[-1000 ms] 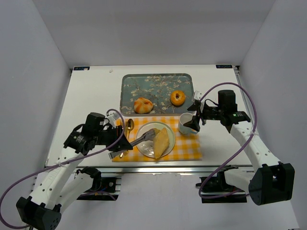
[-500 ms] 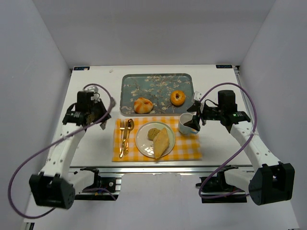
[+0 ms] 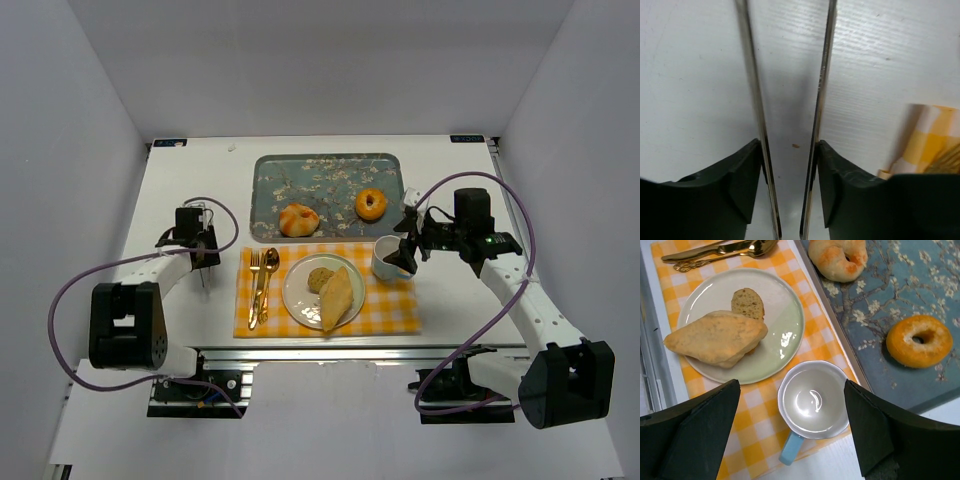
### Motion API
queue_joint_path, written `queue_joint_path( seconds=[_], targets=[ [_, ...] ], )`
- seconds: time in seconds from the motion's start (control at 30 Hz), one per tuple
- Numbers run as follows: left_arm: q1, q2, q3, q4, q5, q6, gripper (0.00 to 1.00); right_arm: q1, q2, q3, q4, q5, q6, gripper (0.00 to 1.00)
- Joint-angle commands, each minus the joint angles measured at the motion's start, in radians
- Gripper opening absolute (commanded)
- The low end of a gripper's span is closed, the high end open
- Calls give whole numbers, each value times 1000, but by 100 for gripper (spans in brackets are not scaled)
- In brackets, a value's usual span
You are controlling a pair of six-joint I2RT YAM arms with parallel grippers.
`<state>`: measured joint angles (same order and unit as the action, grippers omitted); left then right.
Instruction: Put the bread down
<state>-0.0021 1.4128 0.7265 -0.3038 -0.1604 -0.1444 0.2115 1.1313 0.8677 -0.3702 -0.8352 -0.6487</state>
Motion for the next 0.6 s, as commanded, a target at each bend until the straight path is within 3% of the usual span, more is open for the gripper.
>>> queue_joint_path(
  seconds=[0.0,0.13,0.17,0.23,0.4,0.57],
  targets=[
    [1,14,-4,22,-53,22,58,9,-8,-1,60,69,116,89],
    [40,-29,-16,0,-77,-23,70,20,22,10,94,188,248,89],
    [42,-47,-15,-7,-82,-32,84,22,28,17,94,217,300,89],
    [45,-107,2,-17,-74,-47,98,23,38,39,94,290,345,89],
    [48,-238,72,-78,-31,-89,98,22,39,50,109,352,377,89],
    [47,-464,88,-87,149,-167,98,23,44,65,116,277,389,89]
  ],
)
